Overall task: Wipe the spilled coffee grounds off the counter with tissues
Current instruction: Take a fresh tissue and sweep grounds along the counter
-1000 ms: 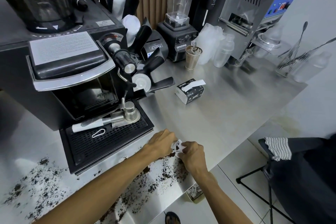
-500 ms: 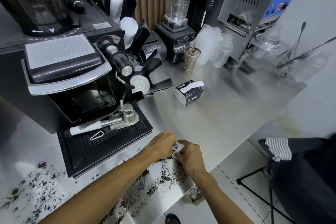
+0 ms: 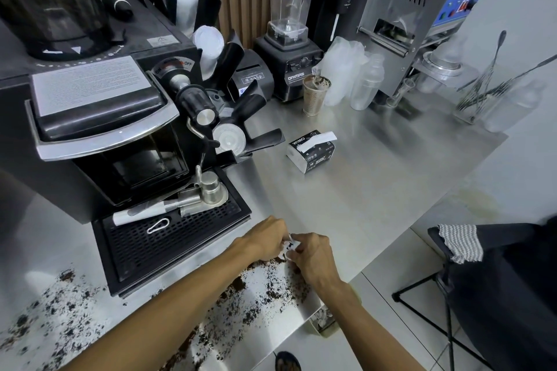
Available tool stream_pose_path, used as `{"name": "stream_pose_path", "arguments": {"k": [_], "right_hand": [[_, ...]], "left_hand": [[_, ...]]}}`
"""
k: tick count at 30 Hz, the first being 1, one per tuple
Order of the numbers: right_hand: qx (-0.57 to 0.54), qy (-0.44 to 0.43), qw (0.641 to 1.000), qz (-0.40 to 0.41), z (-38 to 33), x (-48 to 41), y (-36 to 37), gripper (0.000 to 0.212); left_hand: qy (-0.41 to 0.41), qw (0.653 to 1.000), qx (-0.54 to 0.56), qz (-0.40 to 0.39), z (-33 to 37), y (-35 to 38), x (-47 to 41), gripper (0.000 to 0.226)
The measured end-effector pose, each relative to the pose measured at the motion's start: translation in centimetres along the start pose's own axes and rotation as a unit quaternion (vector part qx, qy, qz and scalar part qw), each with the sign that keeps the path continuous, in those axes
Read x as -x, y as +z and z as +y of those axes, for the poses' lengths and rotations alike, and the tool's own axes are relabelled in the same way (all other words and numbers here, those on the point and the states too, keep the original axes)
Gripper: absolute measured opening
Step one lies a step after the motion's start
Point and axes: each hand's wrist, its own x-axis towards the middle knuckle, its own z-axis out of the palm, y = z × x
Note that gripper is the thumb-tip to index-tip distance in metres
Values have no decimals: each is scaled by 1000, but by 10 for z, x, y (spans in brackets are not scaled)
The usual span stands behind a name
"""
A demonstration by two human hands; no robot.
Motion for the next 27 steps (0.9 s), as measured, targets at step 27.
{"name": "stream_pose_path", "arguments": {"k": [27], "right_hand": [[48,-61,997,6,-9,6,-6,32]], "left_hand": [[52,995,16,79,-10,9,4,14]]}}
